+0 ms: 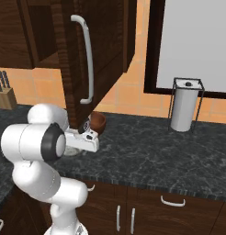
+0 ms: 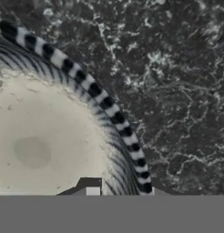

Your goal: Pick up the bowls on the counter and stack them on top of one another in the open cabinet. Place the smaller bowl on top of the larger bowl.

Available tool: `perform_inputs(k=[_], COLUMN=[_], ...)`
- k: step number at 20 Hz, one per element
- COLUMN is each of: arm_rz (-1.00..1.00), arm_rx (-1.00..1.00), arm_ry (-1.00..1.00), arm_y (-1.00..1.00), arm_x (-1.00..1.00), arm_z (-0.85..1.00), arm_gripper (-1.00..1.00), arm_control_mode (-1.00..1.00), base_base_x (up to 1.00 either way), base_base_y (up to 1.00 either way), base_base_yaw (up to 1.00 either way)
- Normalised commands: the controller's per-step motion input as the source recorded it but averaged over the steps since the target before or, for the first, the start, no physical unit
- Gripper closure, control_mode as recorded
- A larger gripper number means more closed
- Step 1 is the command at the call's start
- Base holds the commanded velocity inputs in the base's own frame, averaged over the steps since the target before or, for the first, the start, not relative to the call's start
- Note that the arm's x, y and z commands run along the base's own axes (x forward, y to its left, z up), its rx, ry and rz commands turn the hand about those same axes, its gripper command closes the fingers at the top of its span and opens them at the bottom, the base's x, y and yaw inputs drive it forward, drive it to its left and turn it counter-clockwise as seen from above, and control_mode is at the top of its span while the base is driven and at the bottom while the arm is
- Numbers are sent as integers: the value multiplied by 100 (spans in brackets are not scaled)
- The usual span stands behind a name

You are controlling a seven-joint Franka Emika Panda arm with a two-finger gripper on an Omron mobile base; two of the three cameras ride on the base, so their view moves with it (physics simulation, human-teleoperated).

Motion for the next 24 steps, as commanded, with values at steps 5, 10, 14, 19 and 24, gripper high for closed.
perform_inputs(k=[5,10,14,19,24], arm_rz=[0,-5,-13,-20,-22], arm_rx=[0,6,3,0,-3], arm_ry=[-6,-24,-21,-16,-10], arm_y=[0,0,0,9,12], arm_x=[-43,-58,-16,31,72], arm_z=[15,71,100,83,65], arm_gripper=[100,100,100,100,100], arm_control_mode=[-100,-100,-100,-100,-100], base_base_x=[0,0,0,0,0], base_base_y=[0,0,0,0,0], base_base_yaw=[0,0,0,0,0])
